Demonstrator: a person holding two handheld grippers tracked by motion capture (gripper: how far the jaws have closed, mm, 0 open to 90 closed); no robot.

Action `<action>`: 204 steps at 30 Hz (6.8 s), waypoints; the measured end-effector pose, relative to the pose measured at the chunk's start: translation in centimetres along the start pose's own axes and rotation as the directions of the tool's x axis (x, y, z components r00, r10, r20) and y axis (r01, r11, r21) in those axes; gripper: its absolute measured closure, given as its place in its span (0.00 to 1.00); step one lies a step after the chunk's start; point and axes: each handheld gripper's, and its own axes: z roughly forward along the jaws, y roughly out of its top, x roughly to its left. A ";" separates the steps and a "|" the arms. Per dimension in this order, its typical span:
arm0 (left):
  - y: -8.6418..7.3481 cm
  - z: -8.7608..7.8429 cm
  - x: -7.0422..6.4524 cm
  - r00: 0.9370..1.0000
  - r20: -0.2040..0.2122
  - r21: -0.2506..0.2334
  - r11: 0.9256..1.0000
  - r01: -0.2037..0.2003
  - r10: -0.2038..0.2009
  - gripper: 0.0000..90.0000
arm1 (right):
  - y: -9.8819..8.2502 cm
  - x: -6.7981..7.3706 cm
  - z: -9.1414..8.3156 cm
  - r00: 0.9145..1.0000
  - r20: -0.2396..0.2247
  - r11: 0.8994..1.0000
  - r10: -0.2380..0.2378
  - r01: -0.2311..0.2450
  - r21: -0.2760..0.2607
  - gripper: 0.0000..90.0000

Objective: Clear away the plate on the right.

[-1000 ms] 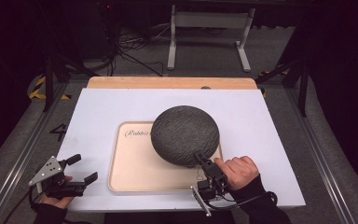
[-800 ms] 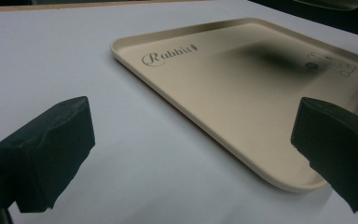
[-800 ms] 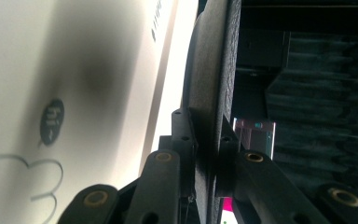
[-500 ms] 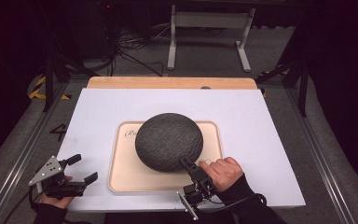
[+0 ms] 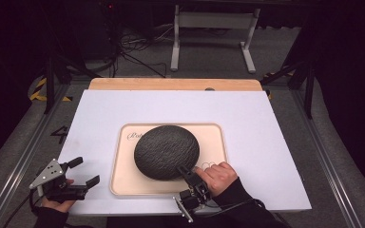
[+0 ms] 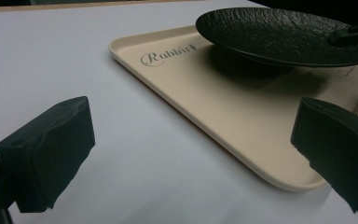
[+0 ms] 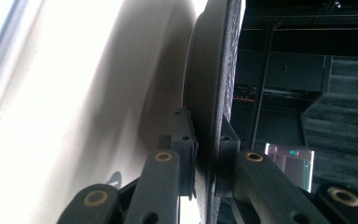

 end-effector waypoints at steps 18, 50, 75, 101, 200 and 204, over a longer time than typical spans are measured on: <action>0.0 0.0 0.0 1.000 0.000 0.000 1.000 -0.001 0.001 0.00 | -0.1 0.7 0.7 0.999 -0.041 1.000 -0.006 0.007 0.014 0.93; 0.0 0.0 0.0 1.000 0.004 0.003 1.000 -0.008 0.008 0.00 | -0.8 1.3 0.1 0.989 -0.150 1.000 -0.019 0.021 0.009 0.80; 0.0 0.0 0.0 1.000 0.007 0.002 1.000 -0.008 0.008 0.00 | -2.8 -1.0 -3.0 0.959 -0.206 0.969 0.192 -0.219 -0.116 0.42; 0.0 0.0 0.0 1.000 0.010 0.002 1.000 -0.009 0.009 0.00 | -9.8 -5.0 -5.1 0.538 -0.288 0.489 0.792 -0.842 -0.228 0.06; 0.0 0.0 0.0 1.000 0.009 0.001 1.000 -0.006 0.006 0.00 | -23.2 3.9 -4.7 0.109 -0.156 0.143 0.982 -0.962 0.232 0.03; 0.0 0.0 0.0 1.000 0.009 -0.001 1.000 -0.007 0.007 0.00 | -23.2 3.9 -4.4 0.113 -0.159 0.152 0.981 -0.954 0.259 0.03</action>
